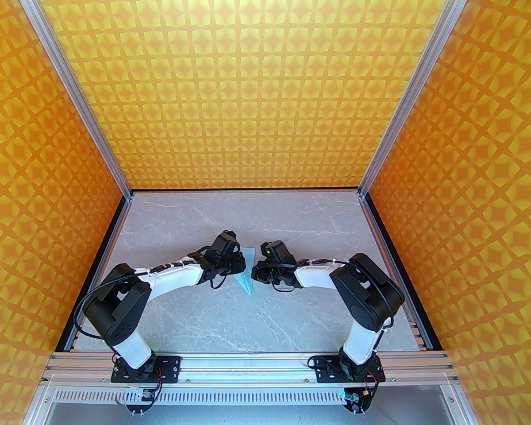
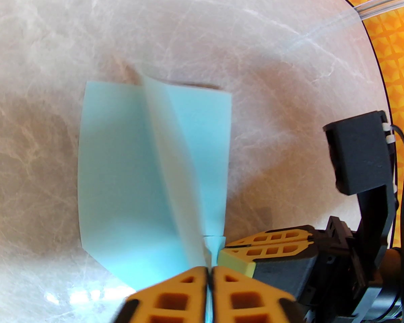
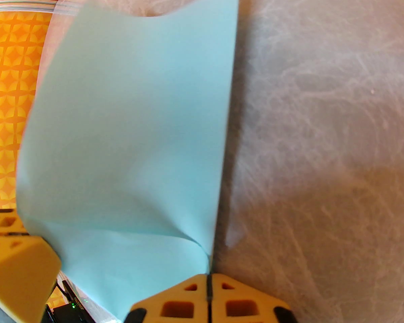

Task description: Fold a paper plane with a square sheet of paper (fold left side to right side)

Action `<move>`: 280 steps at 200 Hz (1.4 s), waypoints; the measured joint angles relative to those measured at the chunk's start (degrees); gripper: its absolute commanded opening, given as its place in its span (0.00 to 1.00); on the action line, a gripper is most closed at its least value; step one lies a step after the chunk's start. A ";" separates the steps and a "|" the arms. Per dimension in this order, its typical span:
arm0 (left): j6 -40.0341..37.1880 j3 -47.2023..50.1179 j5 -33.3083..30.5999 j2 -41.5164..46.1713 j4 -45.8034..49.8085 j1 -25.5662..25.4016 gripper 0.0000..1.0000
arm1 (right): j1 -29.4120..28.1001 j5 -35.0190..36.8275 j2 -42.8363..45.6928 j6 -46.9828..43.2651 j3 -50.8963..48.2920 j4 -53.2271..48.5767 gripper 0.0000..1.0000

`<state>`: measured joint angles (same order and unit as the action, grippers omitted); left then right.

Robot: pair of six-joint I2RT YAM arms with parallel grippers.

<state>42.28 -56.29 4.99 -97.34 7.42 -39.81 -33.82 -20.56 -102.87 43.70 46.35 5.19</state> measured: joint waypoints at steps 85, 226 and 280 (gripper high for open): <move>0.76 -1.92 0.02 -3.76 -0.04 -0.85 0.06 | 0.00 -0.02 -0.20 -0.02 0.66 -1.07 0.07; 1.40 -6.05 0.00 -7.48 2.45 -1.90 0.07 | -0.61 2.16 3.85 -0.83 -2.69 -0.83 0.22; 1.79 -6.51 0.00 -7.96 2.95 -1.90 0.07 | -0.61 0.74 7.50 -0.13 -8.41 5.29 0.34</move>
<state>44.07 -62.81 4.99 -105.30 10.37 -41.71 -34.44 -19.81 -95.37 43.57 37.93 10.48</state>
